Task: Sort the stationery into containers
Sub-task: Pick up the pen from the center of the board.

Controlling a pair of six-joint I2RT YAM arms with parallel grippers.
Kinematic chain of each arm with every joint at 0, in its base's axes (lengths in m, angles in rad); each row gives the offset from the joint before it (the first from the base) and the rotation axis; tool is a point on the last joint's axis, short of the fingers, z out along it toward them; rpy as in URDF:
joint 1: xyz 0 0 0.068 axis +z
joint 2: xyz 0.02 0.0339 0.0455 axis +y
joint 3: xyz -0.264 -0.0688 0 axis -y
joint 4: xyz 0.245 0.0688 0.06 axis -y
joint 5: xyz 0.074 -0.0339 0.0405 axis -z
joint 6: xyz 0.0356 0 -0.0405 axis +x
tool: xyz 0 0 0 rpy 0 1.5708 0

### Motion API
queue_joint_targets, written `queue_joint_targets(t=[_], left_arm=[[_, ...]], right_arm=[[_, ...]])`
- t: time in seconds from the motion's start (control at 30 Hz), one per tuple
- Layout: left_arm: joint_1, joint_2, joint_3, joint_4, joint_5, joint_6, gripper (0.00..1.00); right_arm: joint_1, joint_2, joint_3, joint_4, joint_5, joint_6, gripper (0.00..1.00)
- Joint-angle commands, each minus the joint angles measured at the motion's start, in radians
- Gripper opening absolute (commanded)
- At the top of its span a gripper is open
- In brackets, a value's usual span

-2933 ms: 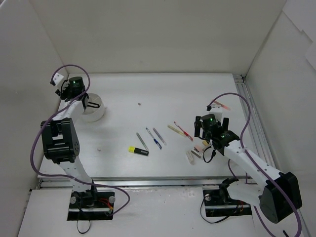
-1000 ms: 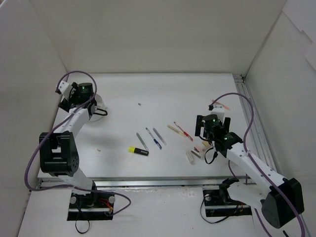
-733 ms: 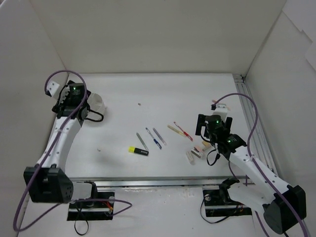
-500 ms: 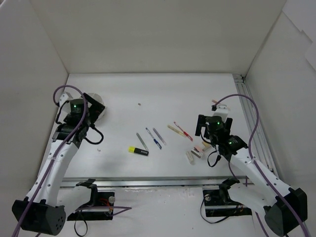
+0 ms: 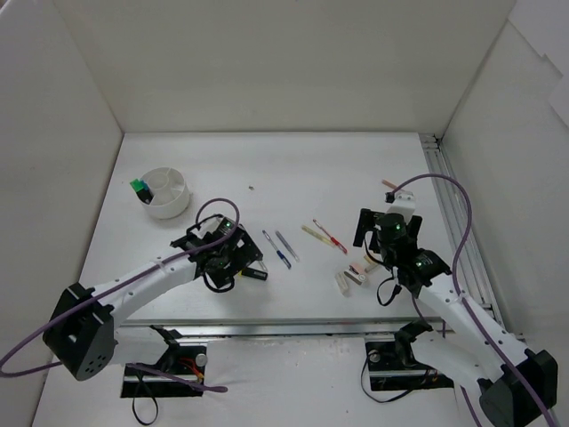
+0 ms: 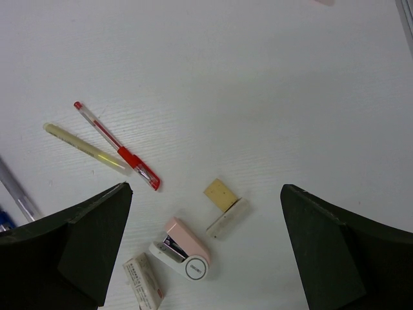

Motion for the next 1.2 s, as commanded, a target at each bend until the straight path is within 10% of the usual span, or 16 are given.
queue_joint_targets(t=[0.0, 0.57, 1.17], left_arm=[[-0.034, 0.035, 0.012, 0.018, -0.019, -0.151, 0.99], [0.002, 0.228, 0.087, -0.114, -0.105, -0.354, 0.97], [0.061, 0.37, 0.135, -0.114, -0.051, -0.311, 0.53]], right_arm=[[0.007, -0.041, -0.003, 0.03, 0.008, 0.014, 0.98], [0.008, -0.084, -0.015, 0.027, 0.028, 0.012, 0.98], [0.007, -0.047, 0.008, 0.027, 0.025, 0.011, 0.98]])
